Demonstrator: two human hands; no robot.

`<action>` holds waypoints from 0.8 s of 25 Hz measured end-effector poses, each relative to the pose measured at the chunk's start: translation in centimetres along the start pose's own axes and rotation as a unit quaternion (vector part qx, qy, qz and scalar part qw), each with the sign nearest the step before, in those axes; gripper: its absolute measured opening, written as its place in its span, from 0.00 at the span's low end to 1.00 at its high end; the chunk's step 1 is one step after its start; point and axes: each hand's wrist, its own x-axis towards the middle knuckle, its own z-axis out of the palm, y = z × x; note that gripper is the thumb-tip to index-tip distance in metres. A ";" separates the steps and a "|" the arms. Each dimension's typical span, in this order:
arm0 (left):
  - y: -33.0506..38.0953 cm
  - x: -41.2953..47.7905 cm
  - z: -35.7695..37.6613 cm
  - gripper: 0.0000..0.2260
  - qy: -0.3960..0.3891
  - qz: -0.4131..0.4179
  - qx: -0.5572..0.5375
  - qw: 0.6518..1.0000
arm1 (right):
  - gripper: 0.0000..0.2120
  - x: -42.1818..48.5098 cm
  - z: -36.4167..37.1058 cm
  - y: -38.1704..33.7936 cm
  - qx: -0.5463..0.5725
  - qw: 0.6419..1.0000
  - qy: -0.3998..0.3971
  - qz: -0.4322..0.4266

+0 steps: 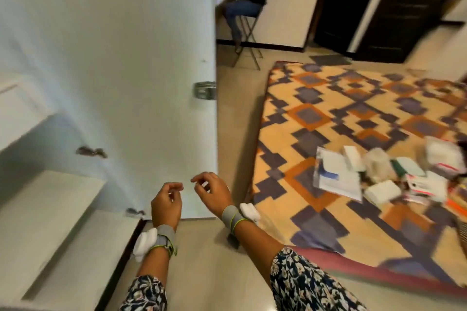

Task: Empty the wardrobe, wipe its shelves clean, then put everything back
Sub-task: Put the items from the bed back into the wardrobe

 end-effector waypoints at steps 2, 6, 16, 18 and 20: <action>2.1 -1.8 7.5 0.11 -0.059 -0.006 -0.001 0.998 | 0.09 -1.3 -6.6 4.6 -0.007 0.998 0.030 0.046; 5.4 -5.8 20.6 0.09 -0.163 -0.018 0.013 0.986 | 0.10 -4.7 -17.4 13.8 -0.008 0.990 0.071 0.123; 10.4 -10.6 42.9 0.07 -0.360 -0.051 0.067 0.929 | 0.08 -8.6 -35.3 28.7 0.040 0.936 0.214 0.277; 10.6 -10.1 47.4 0.05 -0.396 -0.074 0.080 0.912 | 0.07 -7.9 -37.9 31.1 0.049 0.923 0.228 0.306; 11.1 -9.7 51.4 0.04 -0.427 -0.107 0.100 0.893 | 0.07 -7.0 -40.6 33.3 0.055 0.906 0.241 0.343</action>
